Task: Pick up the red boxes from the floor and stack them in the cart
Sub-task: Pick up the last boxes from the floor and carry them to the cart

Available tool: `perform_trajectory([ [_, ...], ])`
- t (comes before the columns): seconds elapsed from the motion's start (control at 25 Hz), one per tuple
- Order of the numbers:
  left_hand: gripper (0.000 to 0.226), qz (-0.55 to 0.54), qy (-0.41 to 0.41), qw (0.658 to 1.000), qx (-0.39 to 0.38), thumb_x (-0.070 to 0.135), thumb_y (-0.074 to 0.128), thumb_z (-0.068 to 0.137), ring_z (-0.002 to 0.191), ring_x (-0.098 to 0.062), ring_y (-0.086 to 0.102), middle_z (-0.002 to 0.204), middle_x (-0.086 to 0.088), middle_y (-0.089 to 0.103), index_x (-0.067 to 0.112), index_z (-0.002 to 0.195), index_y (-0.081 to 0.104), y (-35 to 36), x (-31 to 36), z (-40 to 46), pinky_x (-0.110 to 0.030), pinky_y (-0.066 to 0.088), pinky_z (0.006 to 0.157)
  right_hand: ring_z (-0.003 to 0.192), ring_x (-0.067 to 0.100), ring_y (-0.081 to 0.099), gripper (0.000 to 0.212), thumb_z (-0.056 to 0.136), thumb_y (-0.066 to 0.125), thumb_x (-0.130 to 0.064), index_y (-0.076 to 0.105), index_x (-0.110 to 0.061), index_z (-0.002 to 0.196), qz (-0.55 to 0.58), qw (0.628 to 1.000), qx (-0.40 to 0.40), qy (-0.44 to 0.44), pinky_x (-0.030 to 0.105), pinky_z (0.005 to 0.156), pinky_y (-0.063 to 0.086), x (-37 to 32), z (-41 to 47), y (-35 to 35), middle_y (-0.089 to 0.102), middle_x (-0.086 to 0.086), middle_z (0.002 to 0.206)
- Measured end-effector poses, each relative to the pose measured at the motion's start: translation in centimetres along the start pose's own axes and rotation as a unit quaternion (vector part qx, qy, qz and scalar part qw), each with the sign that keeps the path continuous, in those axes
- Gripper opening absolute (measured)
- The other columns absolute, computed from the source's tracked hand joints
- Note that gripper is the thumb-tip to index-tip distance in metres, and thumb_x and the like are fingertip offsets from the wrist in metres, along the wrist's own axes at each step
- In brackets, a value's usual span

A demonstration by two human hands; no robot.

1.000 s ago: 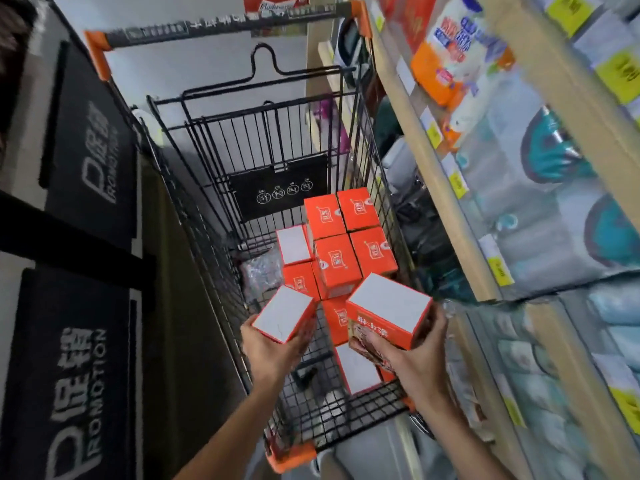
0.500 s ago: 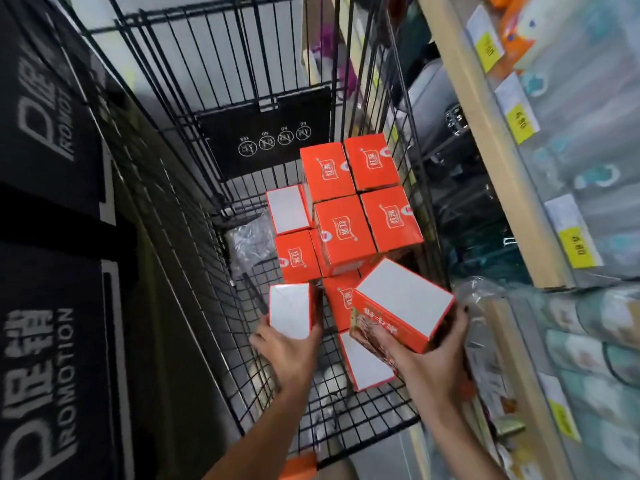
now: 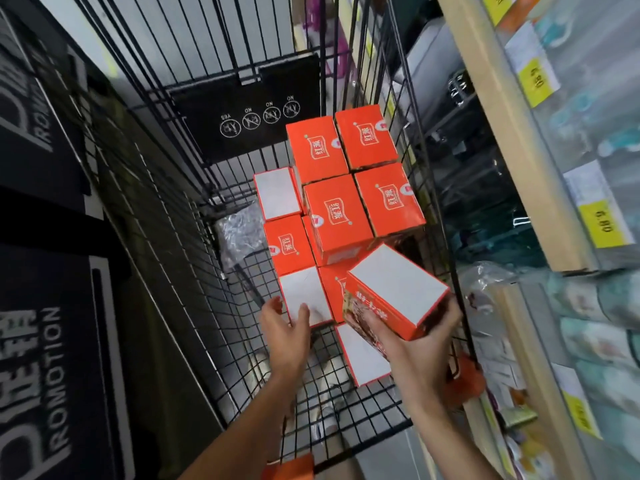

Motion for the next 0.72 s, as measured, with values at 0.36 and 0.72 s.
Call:
perform_trajectory([
  [0.36, 0.043, -0.017, 0.134, 0.989, -0.056, 0.020, 0.068, 0.093, 0.121, -0.005, 0.051, 0.128, 0.012, 0.054, 0.025, 0.131, 0.050, -4.8, 8.7, -1.0, -0.025, 0.041, 0.100, 0.115, 0.010, 0.060, 0.112, 0.061, 0.098, -0.023, 0.027, -0.027, 0.148, 0.099, 0.990, 0.094, 0.047, 0.037, 0.104, 0.050, 0.1, 0.6, 1.6, 0.052, -0.005, 0.133],
  [0.72, 0.043, -0.048, 0.193, 0.973, -0.120, 0.025, 0.062, 0.088, 0.123, -0.005, 0.053, 0.130, 0.018, 0.055, 0.028, 0.130, 0.052, -4.2, 10.8, -4.7, -0.007, 0.042, 0.085, 0.128, 0.007, 0.047, 0.119, 0.066, 0.095, -0.035, 0.018, -0.023, 0.156, 0.100, 0.986, 0.113, 0.070, 0.020, 0.107, 0.037, 3.3, 2.3, 3.6, 0.041, -0.008, 0.145],
])
Point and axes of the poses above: each hand's wrist, its own z-axis towards the middle knuckle, its own y-axis out of the palm, x = y × z, the point moved 10 cm from there along z, towards the middle knuckle
